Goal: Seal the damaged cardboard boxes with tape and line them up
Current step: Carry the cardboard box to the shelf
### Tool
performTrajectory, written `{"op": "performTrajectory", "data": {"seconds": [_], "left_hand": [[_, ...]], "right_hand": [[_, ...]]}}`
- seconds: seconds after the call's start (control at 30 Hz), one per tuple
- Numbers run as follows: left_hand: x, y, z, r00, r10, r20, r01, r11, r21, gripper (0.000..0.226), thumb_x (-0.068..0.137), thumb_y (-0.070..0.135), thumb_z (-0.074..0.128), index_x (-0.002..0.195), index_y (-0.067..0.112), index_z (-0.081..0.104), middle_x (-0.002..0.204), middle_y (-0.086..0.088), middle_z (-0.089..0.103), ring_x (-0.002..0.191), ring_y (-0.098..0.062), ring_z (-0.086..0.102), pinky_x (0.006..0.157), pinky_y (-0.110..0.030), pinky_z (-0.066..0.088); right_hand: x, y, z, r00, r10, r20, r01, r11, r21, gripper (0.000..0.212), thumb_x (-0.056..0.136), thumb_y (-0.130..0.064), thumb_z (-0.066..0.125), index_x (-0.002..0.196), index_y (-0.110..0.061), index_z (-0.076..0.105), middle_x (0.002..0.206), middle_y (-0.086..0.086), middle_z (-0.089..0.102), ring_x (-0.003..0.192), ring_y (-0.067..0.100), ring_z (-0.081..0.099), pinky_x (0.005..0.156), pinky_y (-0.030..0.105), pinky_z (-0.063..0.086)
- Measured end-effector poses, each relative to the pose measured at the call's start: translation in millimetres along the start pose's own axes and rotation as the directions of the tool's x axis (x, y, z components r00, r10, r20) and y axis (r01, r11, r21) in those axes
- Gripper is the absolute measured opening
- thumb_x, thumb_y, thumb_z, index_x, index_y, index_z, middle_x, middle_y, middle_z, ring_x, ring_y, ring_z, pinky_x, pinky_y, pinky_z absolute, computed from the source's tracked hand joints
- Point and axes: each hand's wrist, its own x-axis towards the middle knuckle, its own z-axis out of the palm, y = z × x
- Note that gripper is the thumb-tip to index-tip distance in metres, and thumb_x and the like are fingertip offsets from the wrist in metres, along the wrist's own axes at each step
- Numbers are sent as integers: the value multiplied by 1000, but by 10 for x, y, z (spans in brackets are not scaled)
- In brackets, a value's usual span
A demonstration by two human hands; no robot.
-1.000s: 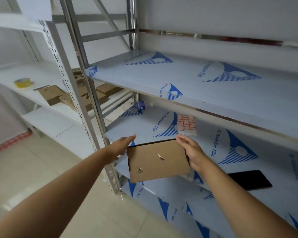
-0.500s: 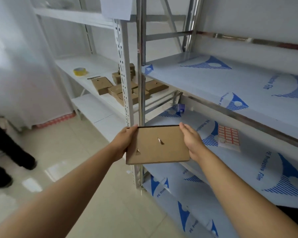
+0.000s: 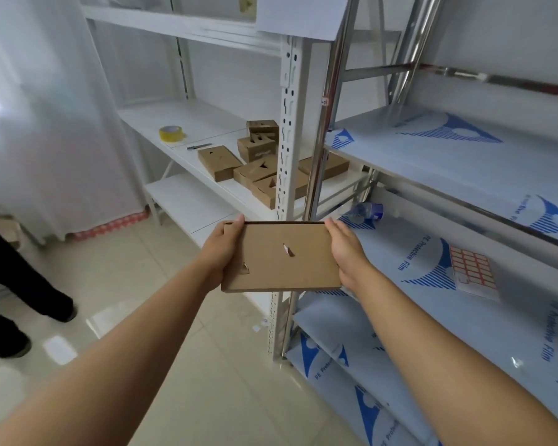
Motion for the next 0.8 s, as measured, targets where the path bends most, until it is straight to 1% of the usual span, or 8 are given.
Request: {"op": "performTrajectory", "data": {"seconds": [0.1, 0.27, 0.37, 0.43, 0.5, 0.57, 0.7, 0.8], "left_hand": [[122, 33, -86, 1000, 10, -1, -10, 1000, -6, 42, 94, 62, 49, 106, 22, 56, 102, -9, 64, 86, -23, 65, 49, -27, 54], [405, 40, -183, 999, -2, -37, 3, 1000, 3, 39, 94, 62, 49, 104, 25, 55, 102, -6, 65, 86, -20, 65, 51, -25, 53], [620, 10, -251, 998, -14, -69, 14, 1000, -1, 46, 93, 63, 50, 112, 22, 55, 108, -8, 64, 93, -24, 65, 63, -35, 58], [786, -2, -294, 996, -17, -92, 19, 999, 27, 54, 91, 65, 51, 118, 18, 55, 113, -10, 65, 101, -28, 65, 79, -42, 59], [953, 31, -329, 993, -18, -120, 25, 998, 55, 58, 89, 68, 52, 118, 18, 56, 115, -10, 65, 104, -28, 65, 89, -47, 56], [1118, 86, -352, 991, -22, -130, 32, 997, 76, 58, 87, 70, 53, 116, 20, 57, 115, -10, 64, 104, -28, 64, 92, -49, 55], [1354, 124, -392, 993, -17, -120, 29, 995, 94, 54, 86, 71, 53, 115, 25, 58, 115, -9, 65, 104, -28, 65, 91, -49, 55], [1453, 93, -437, 993, -43, -112, 51, 996, 70, 55, 82, 73, 57, 112, 28, 60, 113, -8, 67, 103, -28, 67, 89, -49, 57]], "right_hand": [[96, -40, 138, 1000, 0, 5, 0, 1000, -5, 33, 102, -48, 42, 97, -20, 57, 82, 0, 62, 72, 14, 59, 61, 27, 49], [401, 12, 305, 1000, 3, 18, -2, 1000, -15, 33, 102, -50, 42, 96, -21, 58, 85, 1, 63, 75, 15, 61, 63, 28, 51], [654, 92, 452, 999, -15, 30, 15, 1000, -17, 34, 102, -51, 41, 98, -21, 59, 93, 4, 64, 85, 20, 62, 73, 34, 52], [827, 155, 549, 999, -25, 29, 25, 1000, -10, 34, 102, -50, 41, 105, -21, 60, 105, 9, 65, 96, 26, 63, 85, 41, 53], [975, 181, 632, 999, -33, 26, 34, 999, -2, 32, 102, -50, 40, 101, -25, 60, 110, 16, 64, 98, 30, 62, 90, 48, 52], [1129, 197, 698, 999, -41, 6, 41, 999, -1, 31, 101, -52, 40, 94, -28, 59, 110, 19, 62, 96, 31, 61, 92, 51, 51], [1364, 231, 813, 997, -66, -51, 68, 997, 21, 28, 100, -50, 43, 91, -28, 59, 103, 14, 64, 101, 35, 61, 94, 53, 51], [1452, 296, 871, 995, -83, -51, 85, 995, 51, 28, 98, -51, 46, 87, -29, 59, 101, 16, 63, 93, 32, 61, 89, 50, 52]]}}
